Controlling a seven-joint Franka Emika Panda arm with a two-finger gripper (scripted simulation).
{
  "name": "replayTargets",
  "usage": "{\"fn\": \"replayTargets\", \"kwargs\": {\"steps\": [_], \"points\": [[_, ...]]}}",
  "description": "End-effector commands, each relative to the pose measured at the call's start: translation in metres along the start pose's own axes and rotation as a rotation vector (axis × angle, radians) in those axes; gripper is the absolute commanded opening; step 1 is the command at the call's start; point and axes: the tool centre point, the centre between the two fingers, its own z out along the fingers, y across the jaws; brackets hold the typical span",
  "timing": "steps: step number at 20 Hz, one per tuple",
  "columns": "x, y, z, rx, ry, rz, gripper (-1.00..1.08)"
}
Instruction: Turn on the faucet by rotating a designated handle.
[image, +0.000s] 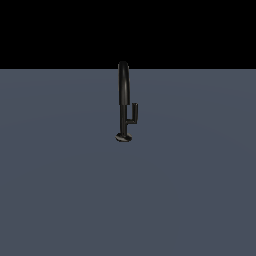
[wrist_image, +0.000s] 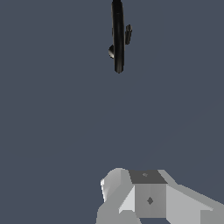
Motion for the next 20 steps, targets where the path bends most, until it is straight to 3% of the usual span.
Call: {"fn": "replayTargets", "kwargs": {"steps": [1,11,20], "points": [[0.000,0.000,0.000,0.000,0.000,0.000,-1.00],[0.014,-0.002,0.001,0.027,-0.030,0.030,-1.00],[0.051,-0.007,0.007,0.099,-0.111,0.110,-1.00]]}}
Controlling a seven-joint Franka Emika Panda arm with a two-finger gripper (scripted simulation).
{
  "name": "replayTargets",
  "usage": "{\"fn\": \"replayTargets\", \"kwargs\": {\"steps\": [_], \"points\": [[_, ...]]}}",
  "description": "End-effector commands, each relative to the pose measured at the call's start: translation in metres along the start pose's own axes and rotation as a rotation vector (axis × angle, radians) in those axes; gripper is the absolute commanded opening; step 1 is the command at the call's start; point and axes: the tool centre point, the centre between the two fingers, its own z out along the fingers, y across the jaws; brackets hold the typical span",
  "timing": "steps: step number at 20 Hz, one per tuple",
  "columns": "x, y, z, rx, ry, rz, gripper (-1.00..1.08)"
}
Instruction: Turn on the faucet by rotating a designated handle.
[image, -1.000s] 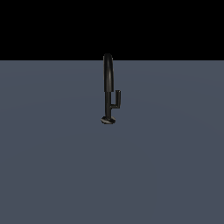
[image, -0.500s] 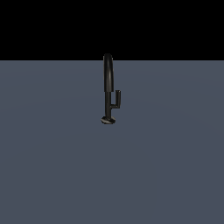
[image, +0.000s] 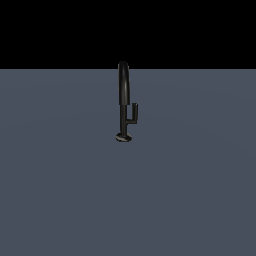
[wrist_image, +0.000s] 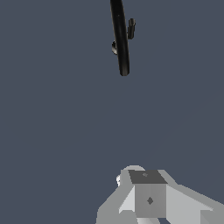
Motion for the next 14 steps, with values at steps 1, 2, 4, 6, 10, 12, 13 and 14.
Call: {"fn": "replayTargets", "kwargs": {"steps": [1,2,4,6,10,12,13,14], "points": [[0.013,-0.002,0.002,0.026,-0.029,0.029,-1.00],[0.019,-0.003,0.002,0.037,-0.042,0.041,-1.00],[0.031,-0.005,0.004,0.060,-0.068,0.067,-1.00],[0.043,-0.006,0.006,0.083,-0.094,0.092,-1.00],[0.067,-0.008,0.010,0.130,-0.146,0.144,-1.00],[0.079,-0.009,0.013,0.154,-0.173,0.170,-1.00],[0.085,-0.009,0.015,0.166,-0.187,0.184,-1.00],[0.091,-0.010,0.016,0.178,-0.200,0.197,-1.00]]}}
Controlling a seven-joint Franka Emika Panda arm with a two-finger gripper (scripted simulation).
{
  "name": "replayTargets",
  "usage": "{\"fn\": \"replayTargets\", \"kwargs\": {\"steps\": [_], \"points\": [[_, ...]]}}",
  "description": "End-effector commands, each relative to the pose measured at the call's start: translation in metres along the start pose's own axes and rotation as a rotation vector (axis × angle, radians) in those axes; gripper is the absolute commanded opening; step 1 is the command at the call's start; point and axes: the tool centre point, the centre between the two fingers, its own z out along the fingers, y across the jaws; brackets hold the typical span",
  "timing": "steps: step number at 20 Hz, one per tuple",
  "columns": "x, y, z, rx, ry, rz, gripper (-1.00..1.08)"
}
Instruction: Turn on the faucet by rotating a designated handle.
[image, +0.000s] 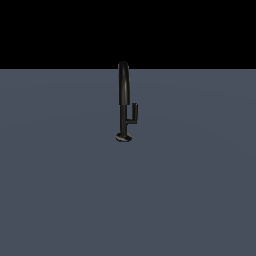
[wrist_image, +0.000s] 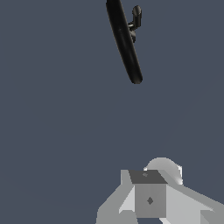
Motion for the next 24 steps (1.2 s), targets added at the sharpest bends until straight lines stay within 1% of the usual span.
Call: {"fn": "replayTargets", "kwargs": {"steps": [1,12,24], "points": [[0.016,-0.003,0.001,0.031,-0.034,0.034,-1.00],[0.085,-0.009,0.014,0.169,-0.187,0.182,-1.00],[0.161,-0.007,0.039,0.329,-0.364,0.351,-1.00]]}}
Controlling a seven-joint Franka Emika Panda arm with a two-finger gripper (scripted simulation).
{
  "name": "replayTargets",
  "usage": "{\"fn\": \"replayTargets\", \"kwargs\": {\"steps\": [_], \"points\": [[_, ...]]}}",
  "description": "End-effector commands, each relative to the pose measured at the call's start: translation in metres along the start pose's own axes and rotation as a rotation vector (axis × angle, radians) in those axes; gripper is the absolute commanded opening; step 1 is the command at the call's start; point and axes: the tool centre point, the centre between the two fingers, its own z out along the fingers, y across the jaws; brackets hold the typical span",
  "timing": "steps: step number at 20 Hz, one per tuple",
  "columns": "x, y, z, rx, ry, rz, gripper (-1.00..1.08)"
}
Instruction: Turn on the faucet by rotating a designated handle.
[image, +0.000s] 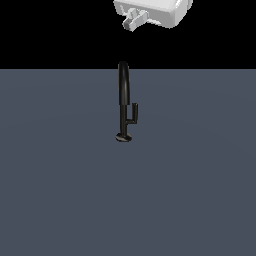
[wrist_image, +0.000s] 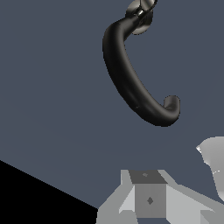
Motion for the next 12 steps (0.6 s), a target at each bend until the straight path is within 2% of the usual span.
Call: {"fn": "replayTargets", "kwargs": {"steps": [1,12], "points": [[0.017,-0.003,0.001,0.035,-0.039,0.036,-1.00],[0.095,-0.009,0.015,0.196,-0.216,0.205,-1.00]]}}
